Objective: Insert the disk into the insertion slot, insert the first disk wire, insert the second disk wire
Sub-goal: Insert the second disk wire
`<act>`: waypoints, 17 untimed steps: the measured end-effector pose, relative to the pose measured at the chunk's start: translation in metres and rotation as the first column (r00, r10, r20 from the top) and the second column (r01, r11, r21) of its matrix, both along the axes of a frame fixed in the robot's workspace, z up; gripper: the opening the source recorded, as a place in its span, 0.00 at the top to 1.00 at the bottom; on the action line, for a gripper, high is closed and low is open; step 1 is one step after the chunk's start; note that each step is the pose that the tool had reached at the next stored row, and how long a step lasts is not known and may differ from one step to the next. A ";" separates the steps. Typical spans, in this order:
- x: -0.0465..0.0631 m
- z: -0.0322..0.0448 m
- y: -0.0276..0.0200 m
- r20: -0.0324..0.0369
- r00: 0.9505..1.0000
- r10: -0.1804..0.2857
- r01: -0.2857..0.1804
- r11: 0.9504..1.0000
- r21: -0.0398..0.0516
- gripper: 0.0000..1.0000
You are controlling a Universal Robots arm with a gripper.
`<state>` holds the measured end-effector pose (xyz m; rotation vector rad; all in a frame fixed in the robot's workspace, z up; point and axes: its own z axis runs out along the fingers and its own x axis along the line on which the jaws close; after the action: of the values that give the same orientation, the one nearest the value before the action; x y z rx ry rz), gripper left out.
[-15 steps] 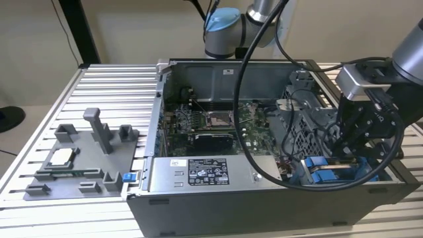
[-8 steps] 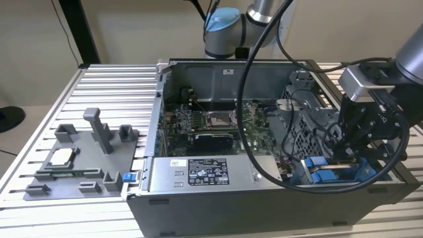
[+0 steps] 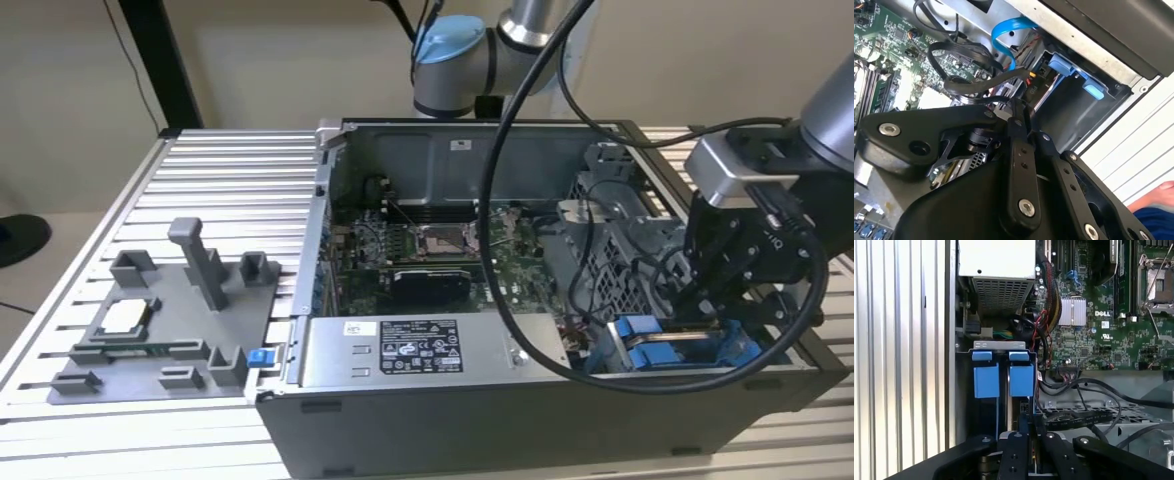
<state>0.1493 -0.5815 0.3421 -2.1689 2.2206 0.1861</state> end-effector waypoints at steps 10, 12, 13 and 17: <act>0.000 -0.0060 0.0002 0.006 1.000 0.000 0.000 1.000 -0.001 1.00; -0.001 -0.0085 0.0002 0.007 1.000 0.000 0.000 1.000 -0.001 1.00; 0.000 -0.0093 0.0002 0.007 1.000 0.000 0.000 1.000 -0.001 1.00; -0.001 -0.0105 0.0002 0.007 1.000 0.000 0.000 1.000 0.000 1.00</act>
<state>0.1488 -0.5813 0.3316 -2.1660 2.2167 0.1786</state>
